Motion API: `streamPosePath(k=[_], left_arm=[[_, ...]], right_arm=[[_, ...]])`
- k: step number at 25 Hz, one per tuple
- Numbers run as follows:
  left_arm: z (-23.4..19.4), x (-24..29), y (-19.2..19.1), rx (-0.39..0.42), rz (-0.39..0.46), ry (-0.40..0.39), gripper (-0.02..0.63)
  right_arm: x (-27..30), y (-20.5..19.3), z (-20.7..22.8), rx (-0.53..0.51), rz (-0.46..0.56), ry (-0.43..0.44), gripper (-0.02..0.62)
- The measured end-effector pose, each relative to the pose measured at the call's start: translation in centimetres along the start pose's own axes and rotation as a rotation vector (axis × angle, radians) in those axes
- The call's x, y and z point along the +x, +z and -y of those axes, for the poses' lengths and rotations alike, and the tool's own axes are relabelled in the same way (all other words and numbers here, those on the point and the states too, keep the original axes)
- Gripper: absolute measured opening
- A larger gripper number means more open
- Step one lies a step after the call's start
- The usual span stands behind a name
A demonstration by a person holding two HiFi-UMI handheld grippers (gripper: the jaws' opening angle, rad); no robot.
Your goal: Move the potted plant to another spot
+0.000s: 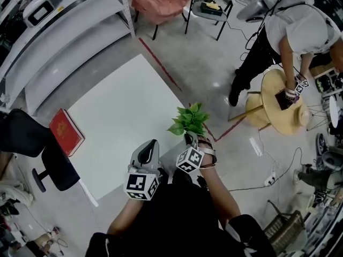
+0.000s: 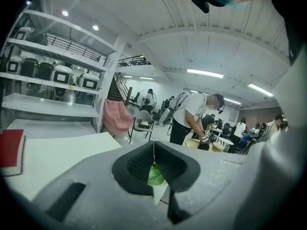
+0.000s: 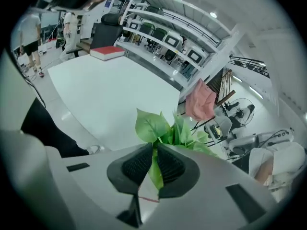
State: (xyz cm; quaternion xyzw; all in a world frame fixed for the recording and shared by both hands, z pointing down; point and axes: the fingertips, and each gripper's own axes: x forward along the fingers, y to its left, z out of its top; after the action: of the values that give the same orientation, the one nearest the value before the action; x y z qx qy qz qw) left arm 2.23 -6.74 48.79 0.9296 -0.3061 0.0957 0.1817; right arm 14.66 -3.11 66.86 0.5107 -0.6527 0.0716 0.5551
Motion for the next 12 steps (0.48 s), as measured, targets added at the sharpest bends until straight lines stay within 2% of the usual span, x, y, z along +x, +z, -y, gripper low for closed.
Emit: streamPosePath(k=[5,12], left_arm=[[1.3,0.2,0.7,0.006,0.011,-0.034,0.018],[4.0,0.7,2.1,0.023,0.041,-0.086,0.018]], right_arm=[[-3.2,0.6,1.7,0.133,0.077,-0.034,0.017],[-8.9,0.7,6.1,0.437,0.237,-0.109,0.017]])
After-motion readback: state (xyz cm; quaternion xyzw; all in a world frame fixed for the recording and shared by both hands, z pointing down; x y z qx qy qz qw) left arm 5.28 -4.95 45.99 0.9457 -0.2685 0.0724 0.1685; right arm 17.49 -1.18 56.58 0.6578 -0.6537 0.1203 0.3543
